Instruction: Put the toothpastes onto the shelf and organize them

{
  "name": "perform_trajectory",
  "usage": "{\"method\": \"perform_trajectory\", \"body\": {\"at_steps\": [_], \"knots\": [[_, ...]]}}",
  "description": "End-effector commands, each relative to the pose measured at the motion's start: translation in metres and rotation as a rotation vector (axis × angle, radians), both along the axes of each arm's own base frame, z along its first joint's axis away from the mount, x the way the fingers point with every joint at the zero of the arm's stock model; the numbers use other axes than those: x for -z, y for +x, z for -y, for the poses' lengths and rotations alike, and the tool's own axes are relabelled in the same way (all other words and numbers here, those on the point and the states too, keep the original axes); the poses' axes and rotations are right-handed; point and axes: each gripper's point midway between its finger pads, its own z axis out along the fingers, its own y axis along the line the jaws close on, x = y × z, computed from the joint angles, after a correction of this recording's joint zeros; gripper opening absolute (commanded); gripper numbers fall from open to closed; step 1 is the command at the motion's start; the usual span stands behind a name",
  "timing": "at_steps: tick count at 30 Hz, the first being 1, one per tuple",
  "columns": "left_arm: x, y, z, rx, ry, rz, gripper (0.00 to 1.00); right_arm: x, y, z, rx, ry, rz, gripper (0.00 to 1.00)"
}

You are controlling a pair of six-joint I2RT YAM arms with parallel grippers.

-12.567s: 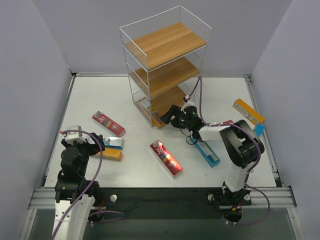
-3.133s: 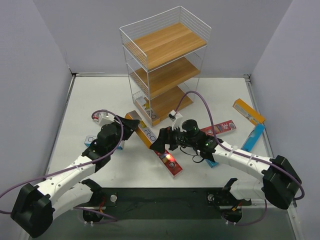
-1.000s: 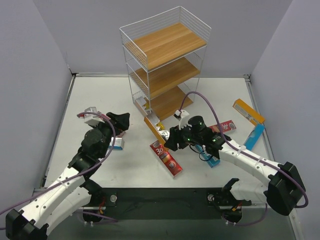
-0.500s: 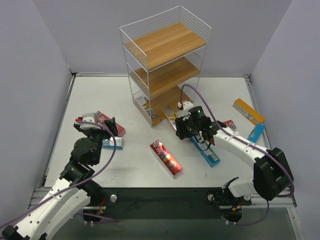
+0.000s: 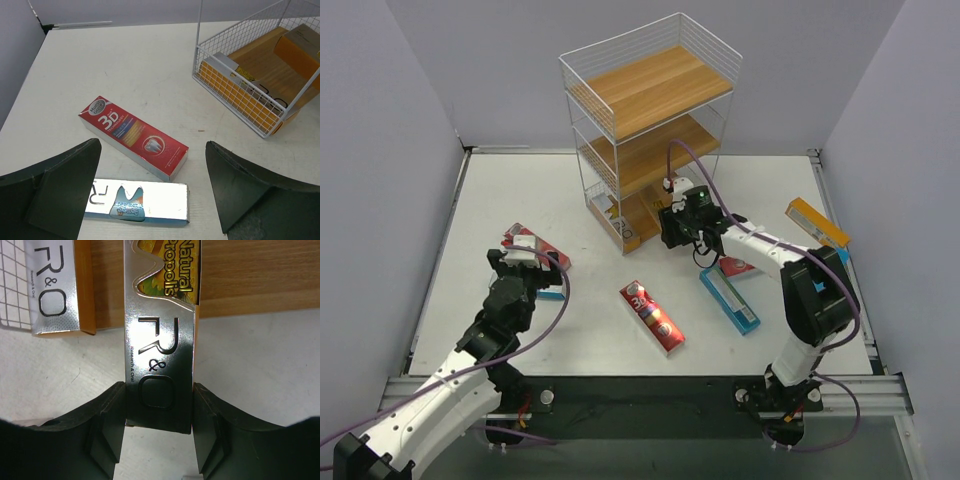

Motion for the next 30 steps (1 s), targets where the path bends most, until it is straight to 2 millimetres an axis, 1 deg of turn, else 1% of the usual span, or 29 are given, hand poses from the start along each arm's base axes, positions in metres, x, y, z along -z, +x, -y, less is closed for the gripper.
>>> {"method": "perform_trajectory", "body": {"at_steps": [1,3,4,7,9,12,13,18,21,22,24,25,26,27,28,30], "knots": [[-0.031,0.006,0.002,0.003,-0.03,0.096,0.97,-0.025,0.033,-0.016,-0.012,0.057,0.098,0.3],[-0.031,0.006,0.001,0.002,-0.029,0.098,0.97,-0.024,0.038,-0.018,-0.006,0.064,0.096,0.34],[-0.032,0.006,0.0,0.0,-0.03,0.1,0.97,-0.019,0.039,-0.017,-0.002,0.059,0.088,0.38],[-0.033,0.006,0.0,0.0,-0.032,0.105,0.97,-0.014,0.043,-0.016,0.005,0.052,0.079,0.45],[-0.033,0.007,0.0,0.0,-0.033,0.104,0.97,-0.012,0.045,-0.015,0.014,0.048,0.078,0.46],[-0.034,0.007,0.001,0.006,-0.04,0.108,0.97,-0.008,0.047,-0.012,0.027,0.035,0.076,0.51],[-0.034,0.007,0.001,0.007,-0.039,0.107,0.97,-0.006,0.047,-0.011,0.032,0.032,0.072,0.55],[-0.034,0.006,0.002,0.015,-0.047,0.108,0.97,-0.004,0.045,-0.01,0.034,0.034,0.064,0.61],[-0.034,0.006,0.003,0.016,-0.046,0.106,0.97,-0.008,0.042,-0.01,0.046,0.061,0.057,0.66],[-0.033,0.006,0.002,0.015,-0.047,0.106,0.97,-0.017,0.04,-0.01,0.054,0.08,0.066,0.7],[-0.034,0.006,0.002,0.015,-0.049,0.109,0.97,-0.022,0.032,-0.009,0.082,0.122,0.055,0.73],[-0.035,0.005,0.002,0.013,-0.051,0.11,0.97,-0.036,0.03,-0.008,0.097,0.152,0.07,0.78],[-0.035,0.005,0.002,0.015,-0.053,0.113,0.97,-0.042,0.027,-0.008,0.111,0.18,0.071,0.79],[-0.036,0.005,0.002,0.015,-0.055,0.114,0.97,-0.039,0.021,-0.005,0.156,0.232,0.043,0.81],[-0.035,0.005,0.002,0.016,-0.055,0.111,0.97,-0.051,0.018,-0.004,0.175,0.269,0.056,0.82],[-0.035,0.006,0.003,0.018,-0.056,0.11,0.97,-0.053,0.007,0.003,0.264,0.353,0.035,0.84]]}}
